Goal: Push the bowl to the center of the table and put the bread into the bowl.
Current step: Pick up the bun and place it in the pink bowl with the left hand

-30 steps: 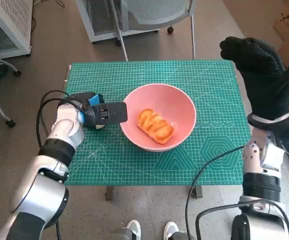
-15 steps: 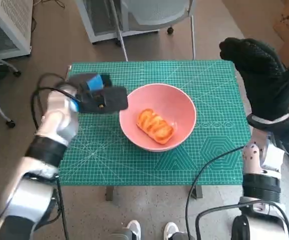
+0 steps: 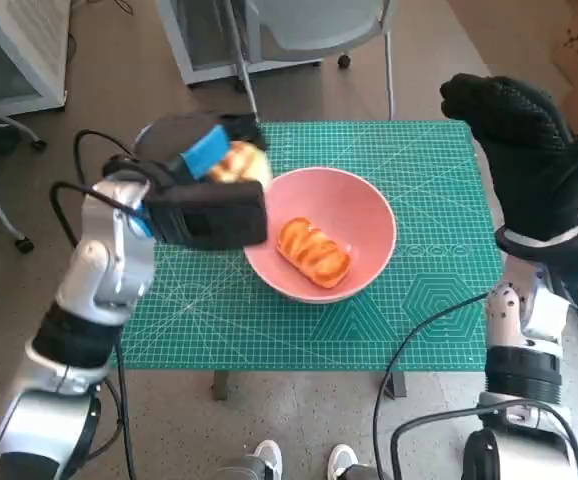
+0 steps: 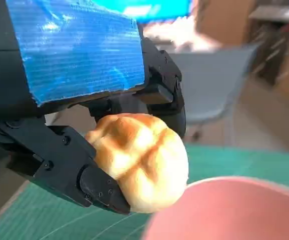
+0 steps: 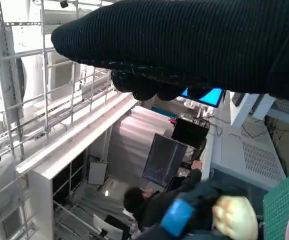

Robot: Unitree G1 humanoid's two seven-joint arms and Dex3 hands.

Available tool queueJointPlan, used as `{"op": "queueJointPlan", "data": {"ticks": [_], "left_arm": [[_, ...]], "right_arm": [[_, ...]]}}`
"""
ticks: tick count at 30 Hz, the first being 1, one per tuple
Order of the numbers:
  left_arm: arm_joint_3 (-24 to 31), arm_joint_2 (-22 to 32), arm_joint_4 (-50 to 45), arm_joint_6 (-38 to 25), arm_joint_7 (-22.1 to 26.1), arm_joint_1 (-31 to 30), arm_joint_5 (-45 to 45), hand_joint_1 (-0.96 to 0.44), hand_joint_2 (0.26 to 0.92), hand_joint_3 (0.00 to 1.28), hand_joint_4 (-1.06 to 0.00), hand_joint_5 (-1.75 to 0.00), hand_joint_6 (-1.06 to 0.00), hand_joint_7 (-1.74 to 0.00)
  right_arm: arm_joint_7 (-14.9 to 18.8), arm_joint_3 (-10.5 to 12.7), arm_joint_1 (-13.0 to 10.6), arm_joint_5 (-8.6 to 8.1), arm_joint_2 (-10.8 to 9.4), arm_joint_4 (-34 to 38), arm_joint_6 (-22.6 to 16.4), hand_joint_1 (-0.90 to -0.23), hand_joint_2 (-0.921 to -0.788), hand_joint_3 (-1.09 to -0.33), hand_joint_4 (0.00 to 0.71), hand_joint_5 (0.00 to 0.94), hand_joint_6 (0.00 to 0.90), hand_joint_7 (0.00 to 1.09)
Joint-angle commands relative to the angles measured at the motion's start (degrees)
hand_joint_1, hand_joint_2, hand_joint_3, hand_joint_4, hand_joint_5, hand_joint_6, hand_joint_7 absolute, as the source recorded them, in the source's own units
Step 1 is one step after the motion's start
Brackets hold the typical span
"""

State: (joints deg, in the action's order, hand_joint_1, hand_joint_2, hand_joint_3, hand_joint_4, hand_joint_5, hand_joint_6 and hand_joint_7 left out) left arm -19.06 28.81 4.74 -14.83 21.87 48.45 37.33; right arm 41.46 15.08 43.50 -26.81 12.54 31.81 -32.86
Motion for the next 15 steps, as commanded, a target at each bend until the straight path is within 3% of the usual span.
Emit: {"op": "queueJointPlan", "data": {"ticks": [1, 7, 15], "left_arm": [[-1.31, -3.64, -5.76, 3.2, 0.45, -0.25, -1.48, 0.0, 0.885, 0.05, -0.8, -1.08, -0.72, -1.04], [-3.72, -6.95, 0.08, 6.27, 1.1, 1.8, -1.79, 0.0, 0.891, 0.04, -0.81, -1.04, -0.69, -1.1], [-6.03, -10.57, 12.31, 10.16, -0.39, 4.88, -1.37, 0.0, 0.915, 0.03, -0.77, -1.12, -0.65, -1.11]], "right_arm": [[0.86, 0.0, -0.61, 0.06, -0.16, 1.84, -0.04, -0.664, -0.921, -0.643, 0.296, 0.001, 0.404, 0.01], [0.38, -0.11, -0.6, 0.59, -0.32, 1.89, -0.58, -0.662, -0.921, -0.642, 0.297, 0.001, 0.403, 0.01], [-0.06, -0.14, -1.62, 0.61, -0.06, 0.36, -0.35, -0.66, -0.921, -0.646, 0.296, 0.001, 0.4, 0.0]]}}
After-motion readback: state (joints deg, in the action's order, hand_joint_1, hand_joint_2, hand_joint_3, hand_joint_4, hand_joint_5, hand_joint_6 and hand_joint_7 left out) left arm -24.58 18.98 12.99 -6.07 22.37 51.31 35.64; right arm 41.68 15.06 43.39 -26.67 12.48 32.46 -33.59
